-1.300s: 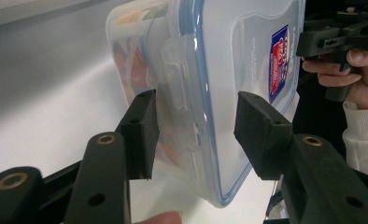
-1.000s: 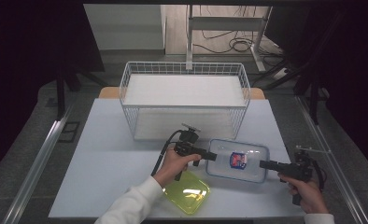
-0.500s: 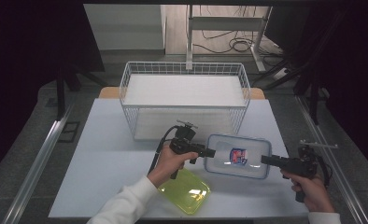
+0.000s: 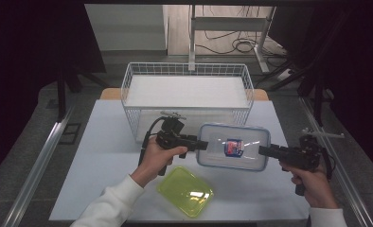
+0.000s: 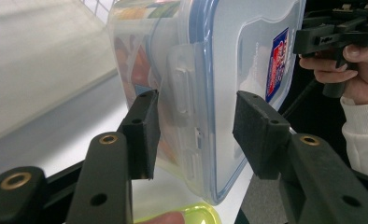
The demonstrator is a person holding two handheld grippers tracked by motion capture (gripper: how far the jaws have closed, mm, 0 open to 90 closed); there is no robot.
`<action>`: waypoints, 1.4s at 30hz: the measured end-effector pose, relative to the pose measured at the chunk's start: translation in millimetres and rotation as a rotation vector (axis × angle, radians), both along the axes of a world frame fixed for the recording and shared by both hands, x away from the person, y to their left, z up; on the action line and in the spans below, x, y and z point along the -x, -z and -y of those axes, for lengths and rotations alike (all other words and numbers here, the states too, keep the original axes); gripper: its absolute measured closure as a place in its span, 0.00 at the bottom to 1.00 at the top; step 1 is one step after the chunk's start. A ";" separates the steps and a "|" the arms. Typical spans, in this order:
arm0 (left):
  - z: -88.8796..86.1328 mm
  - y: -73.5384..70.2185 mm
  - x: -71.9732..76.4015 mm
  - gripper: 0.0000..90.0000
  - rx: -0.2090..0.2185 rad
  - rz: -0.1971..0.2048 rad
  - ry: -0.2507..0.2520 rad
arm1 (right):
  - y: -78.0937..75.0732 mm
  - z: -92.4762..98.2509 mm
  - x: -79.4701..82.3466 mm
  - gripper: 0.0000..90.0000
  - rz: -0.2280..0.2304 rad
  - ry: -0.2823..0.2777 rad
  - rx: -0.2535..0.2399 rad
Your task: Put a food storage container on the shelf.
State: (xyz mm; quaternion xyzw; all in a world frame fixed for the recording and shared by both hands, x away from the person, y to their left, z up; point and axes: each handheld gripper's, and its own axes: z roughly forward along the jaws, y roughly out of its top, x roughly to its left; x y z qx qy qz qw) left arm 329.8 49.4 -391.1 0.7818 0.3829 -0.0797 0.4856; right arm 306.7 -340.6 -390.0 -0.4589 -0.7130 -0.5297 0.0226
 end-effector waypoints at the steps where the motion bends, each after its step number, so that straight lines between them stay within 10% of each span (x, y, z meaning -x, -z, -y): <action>1: -3.2 -3.0 1.2 0.58 0.003 0.007 -0.002 | 0.0 0.0 0.0 0.55 0.000 0.000 0.000; 19: -49.8 -45.9 -1.1 0.59 0.028 0.071 -0.071 | -41.7 -45.1 -22.8 0.55 0.072 -0.048 -0.016; 42: -117.3 -93.9 -42.5 0.59 0.074 0.124 -0.142 | -106.4 -114.1 -86.9 0.54 0.132 -0.111 0.018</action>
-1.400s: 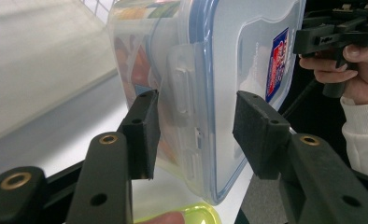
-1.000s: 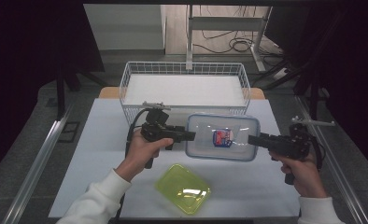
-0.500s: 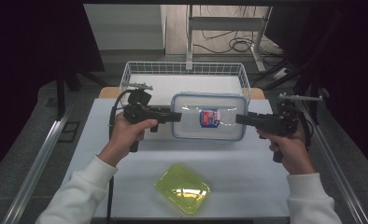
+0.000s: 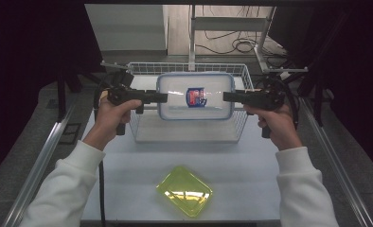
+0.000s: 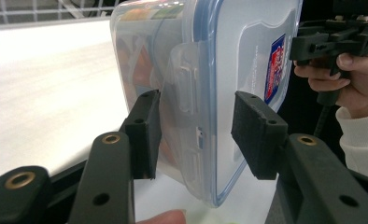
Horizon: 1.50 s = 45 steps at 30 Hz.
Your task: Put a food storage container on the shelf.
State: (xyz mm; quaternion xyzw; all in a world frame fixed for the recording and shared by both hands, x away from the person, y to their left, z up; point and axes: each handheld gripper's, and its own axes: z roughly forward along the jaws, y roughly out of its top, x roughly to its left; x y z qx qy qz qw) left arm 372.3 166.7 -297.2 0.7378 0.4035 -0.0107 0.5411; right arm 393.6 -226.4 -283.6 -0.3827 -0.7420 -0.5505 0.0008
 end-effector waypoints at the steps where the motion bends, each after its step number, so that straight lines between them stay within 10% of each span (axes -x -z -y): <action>1: 0.0 0.0 0.0 0.59 0.000 0.000 0.000 | 0.0 0.0 0.0 0.54 0.000 0.000 0.000; 27: -16.8 9.8 -60.4 0.58 0.025 -0.091 -0.046 | 12.5 -19.1 -72.2 0.53 -0.148 0.017 -0.027; 35: -15.2 16.1 -71.3 0.52 0.063 -0.137 -0.096 | 11.2 -26.0 -79.3 0.51 -0.168 0.128 0.006; 45: -14.2 20.4 -80.4 0.23 0.039 -0.122 -0.206 | 17.5 -29.1 -71.9 0.49 -0.164 0.182 0.023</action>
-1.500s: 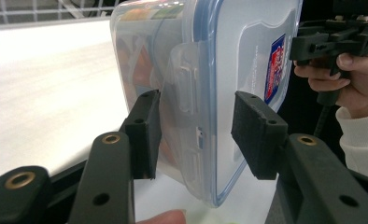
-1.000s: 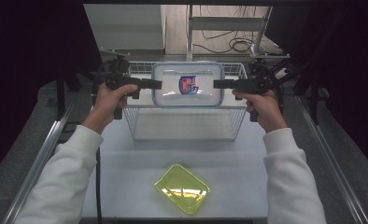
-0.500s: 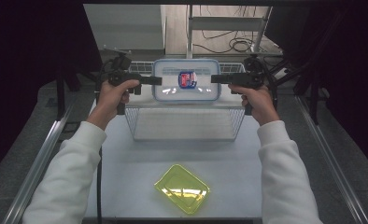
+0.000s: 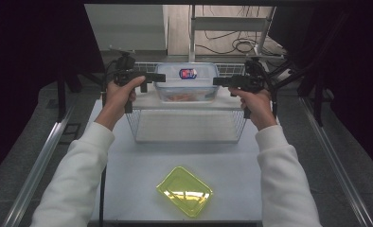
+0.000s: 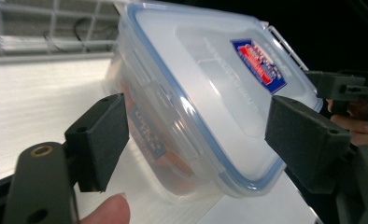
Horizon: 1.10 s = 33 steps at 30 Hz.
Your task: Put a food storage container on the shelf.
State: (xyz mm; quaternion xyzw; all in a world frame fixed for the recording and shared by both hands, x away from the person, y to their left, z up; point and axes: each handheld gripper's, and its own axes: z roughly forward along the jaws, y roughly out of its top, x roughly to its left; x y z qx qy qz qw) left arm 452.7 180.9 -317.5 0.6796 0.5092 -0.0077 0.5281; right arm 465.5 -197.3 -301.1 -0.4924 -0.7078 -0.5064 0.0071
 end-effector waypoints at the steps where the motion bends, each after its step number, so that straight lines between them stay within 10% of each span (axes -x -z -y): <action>1: -2.0 -2.0 2.2 0.23 0.002 0.010 -0.005 | -1.1 2.9 1.4 0.48 0.005 0.001 -0.003; 18: -12.8 -15.0 74.7 0.28 -0.037 0.114 0.068 | -5.9 34.2 51.9 0.38 0.137 -0.097 0.009; 33: -22.2 55.7 131.2 0.26 -0.064 0.098 0.159 | 46.7 69.5 98.4 0.38 0.126 -0.086 0.095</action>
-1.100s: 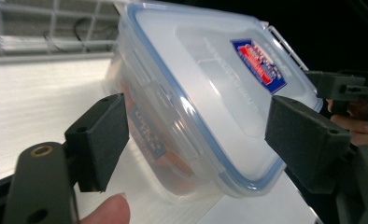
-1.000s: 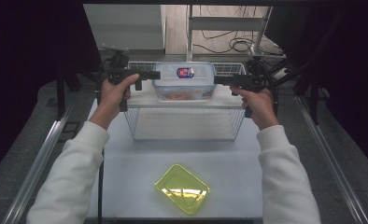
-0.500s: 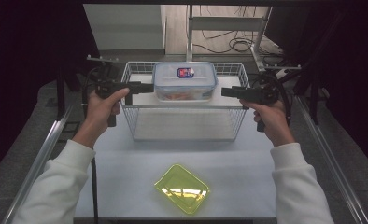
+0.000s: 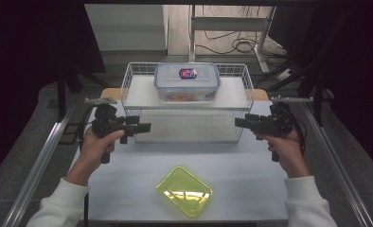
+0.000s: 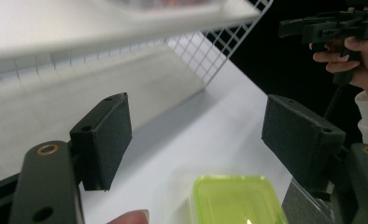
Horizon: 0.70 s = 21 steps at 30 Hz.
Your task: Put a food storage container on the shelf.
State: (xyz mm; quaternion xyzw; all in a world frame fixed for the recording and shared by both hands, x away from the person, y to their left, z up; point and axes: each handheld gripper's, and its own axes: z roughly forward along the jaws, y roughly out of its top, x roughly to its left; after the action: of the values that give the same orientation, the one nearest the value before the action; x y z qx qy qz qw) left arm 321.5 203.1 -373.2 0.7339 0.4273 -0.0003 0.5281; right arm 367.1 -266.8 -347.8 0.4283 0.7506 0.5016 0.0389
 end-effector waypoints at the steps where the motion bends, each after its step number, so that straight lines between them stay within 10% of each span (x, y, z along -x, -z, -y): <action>1: 0.0 0.0 0.0 0.26 0.000 0.000 0.000 | 0.0 0.0 0.0 0.38 0.000 0.000 0.000; 12: 4.8 57.1 28.8 0.27 -0.122 -0.021 0.023 | 61.4 3.0 35.0 0.43 -0.064 -0.035 0.070; 21: 4.7 70.9 41.2 0.27 -0.165 -0.022 0.022 | 81.9 -0.4 50.4 0.45 -0.080 -0.059 0.112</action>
State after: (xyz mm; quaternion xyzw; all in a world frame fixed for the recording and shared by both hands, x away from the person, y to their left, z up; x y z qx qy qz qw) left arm 280.3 198.4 -444.1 0.7795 0.4237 0.0211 0.4609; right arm 316.7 -266.5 -429.7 0.4231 0.7908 0.4420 0.0181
